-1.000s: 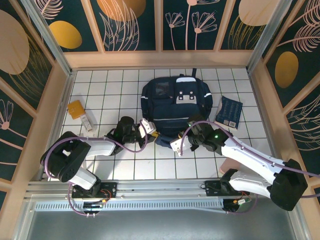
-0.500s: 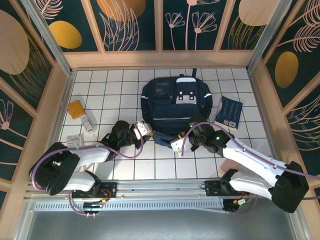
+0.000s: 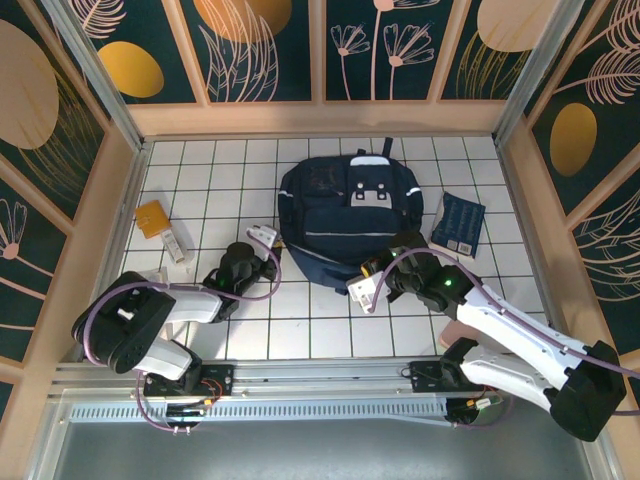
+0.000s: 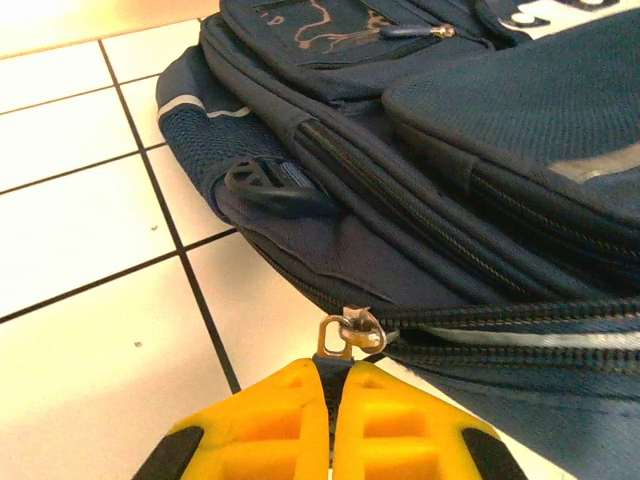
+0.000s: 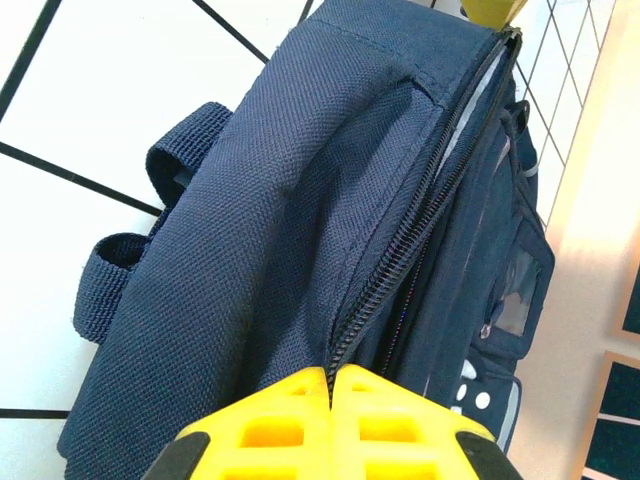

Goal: Pack the student bag

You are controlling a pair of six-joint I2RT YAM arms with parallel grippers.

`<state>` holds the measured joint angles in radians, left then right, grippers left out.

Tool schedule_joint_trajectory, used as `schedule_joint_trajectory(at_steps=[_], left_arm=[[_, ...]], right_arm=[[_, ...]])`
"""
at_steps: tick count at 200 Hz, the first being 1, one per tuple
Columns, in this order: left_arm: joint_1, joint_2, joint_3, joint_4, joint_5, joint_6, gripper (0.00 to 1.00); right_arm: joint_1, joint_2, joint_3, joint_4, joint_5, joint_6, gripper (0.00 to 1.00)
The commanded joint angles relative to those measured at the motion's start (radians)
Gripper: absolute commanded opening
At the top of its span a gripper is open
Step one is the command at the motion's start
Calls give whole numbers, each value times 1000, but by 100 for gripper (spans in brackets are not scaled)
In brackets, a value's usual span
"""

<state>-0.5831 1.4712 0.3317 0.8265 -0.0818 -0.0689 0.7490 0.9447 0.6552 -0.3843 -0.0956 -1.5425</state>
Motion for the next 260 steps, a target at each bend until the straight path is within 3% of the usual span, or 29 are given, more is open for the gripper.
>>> schedule_joint_trajectory(at_steps=[1,11,18,35,57,76,123,153,180,191,206,237,260], left_arm=[[29,2,19,56,26,-65,0],[5,-15,6,60,51,-31,0],[-21,-33,0,52,56,7,0],[-83,-80,4,-15,60,72,0],[-108,-112,-7,-22,119,59,0],[-122,-129,-10,-26,180,54,0],[-132,-205,-21,-45,271,69,0],[-133,-202,-14,-61,349,97,0],[-133,-190,-10,-66,365,108,0],[-133,-191,-9,-64,366,111,0],[-134,-193,-11,-58,375,118,0],[-134,-201,-14,-53,396,128,0],[-134,-204,-16,-47,406,131,0]], right_arm=[[-10,-26,-10,-63,-73,89,2],[-5,-24,-11,-32,-123,190,29],[0,-23,-6,-5,-167,271,39],[1,-12,32,17,-284,430,54],[11,19,69,96,-374,632,62],[36,77,74,226,-372,813,62],[99,237,109,289,-173,876,59],[110,264,108,245,-158,869,51],[110,301,107,227,-89,909,32],[112,325,125,189,-92,910,31],[115,351,148,152,-113,919,35],[118,385,203,58,-194,951,54],[119,429,259,-23,-232,977,59]])
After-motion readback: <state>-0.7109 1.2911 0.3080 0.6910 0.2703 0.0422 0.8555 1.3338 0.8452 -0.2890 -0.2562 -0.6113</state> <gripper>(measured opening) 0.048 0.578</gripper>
